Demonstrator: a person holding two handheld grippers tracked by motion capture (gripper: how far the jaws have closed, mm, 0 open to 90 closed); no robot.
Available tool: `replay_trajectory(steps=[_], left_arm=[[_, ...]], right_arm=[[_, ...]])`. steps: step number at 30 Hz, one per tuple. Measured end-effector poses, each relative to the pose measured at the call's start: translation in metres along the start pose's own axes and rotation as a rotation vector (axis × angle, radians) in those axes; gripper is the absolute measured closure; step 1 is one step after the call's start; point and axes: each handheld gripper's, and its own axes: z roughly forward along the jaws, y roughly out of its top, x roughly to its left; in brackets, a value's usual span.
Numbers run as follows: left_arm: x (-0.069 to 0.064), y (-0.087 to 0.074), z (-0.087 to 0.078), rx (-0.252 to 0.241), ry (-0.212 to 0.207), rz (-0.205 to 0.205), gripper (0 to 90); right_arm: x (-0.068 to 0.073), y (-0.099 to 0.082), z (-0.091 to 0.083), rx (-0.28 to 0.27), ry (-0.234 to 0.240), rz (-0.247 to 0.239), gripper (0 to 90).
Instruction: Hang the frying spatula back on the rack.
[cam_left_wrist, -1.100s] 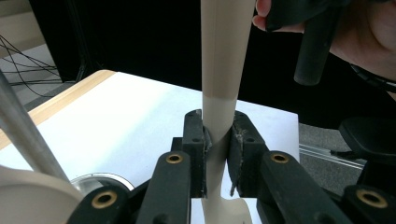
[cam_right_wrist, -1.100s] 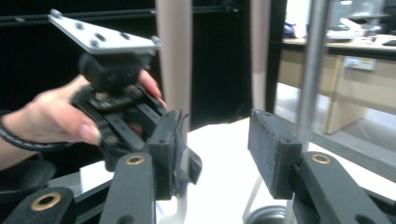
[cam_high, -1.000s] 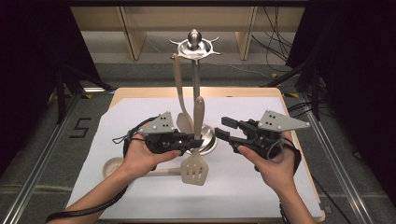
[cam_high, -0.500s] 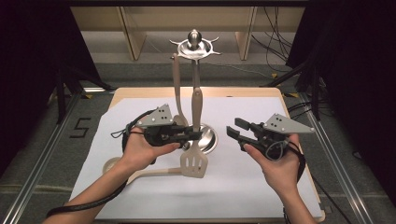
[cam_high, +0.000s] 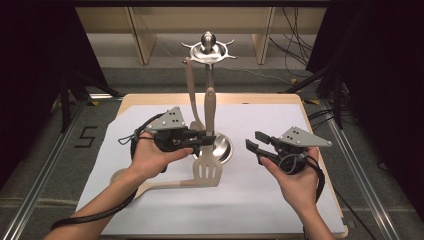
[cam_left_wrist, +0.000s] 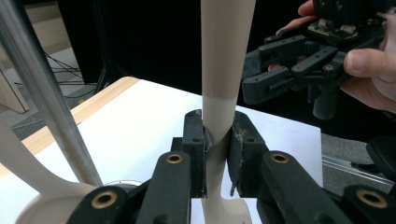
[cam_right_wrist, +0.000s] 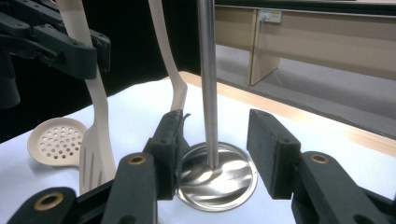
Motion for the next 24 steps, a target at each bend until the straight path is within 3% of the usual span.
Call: replay_trajectory(steps=[13, 18, 19, 23, 24], left_arm=[[0.004, 0.010, 0.002, -0.008, 0.013, -0.008, 78.1], [0.007, 0.012, 0.003, -0.009, 0.019, -0.011, 78.1], [0.007, 0.012, 0.003, -0.008, 0.021, -0.013, 78.2], [0.008, 0.012, 0.004, -0.009, 0.028, -0.016, 78.1], [0.008, 0.013, 0.004, -0.008, 0.031, -0.017, 78.1]], right_arm=[[0.000, -0.002, -0.001, 0.015, -0.022, 0.021, 57.0], [-0.001, -0.002, -0.001, 0.006, -0.026, -0.007, 57.0], [0.000, -0.002, -0.001, 0.014, -0.014, 0.022, 56.9], [0.000, -0.002, -0.001, 0.014, -0.015, 0.022, 56.9], [-0.001, -0.002, -0.001, 0.006, -0.029, -0.003, 56.9]])
